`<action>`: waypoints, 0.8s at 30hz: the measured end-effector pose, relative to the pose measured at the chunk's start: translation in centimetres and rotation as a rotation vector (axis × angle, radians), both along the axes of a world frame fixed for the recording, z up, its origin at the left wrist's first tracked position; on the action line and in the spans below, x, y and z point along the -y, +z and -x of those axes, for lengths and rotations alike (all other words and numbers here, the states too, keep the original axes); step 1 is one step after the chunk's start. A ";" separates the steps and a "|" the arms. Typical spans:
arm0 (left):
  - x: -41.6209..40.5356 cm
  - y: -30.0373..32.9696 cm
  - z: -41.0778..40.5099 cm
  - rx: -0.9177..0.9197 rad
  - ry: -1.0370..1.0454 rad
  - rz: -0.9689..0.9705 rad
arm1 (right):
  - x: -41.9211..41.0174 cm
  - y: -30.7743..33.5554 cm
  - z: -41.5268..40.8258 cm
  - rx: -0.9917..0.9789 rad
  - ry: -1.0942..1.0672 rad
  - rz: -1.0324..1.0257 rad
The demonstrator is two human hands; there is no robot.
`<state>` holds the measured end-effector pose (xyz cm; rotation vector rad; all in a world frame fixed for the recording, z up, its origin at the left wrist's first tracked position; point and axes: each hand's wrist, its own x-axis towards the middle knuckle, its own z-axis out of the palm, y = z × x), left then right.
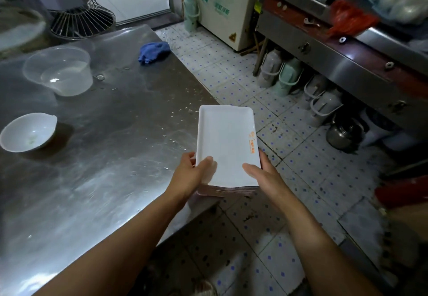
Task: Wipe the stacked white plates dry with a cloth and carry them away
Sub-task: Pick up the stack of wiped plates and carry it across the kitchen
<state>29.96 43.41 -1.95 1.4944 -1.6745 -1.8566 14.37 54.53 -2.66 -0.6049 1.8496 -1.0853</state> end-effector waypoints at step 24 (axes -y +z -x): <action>0.1 -2.0 0.8 -0.511 0.044 -0.117 | 0.1 -2.7 0.3 0.230 0.024 0.367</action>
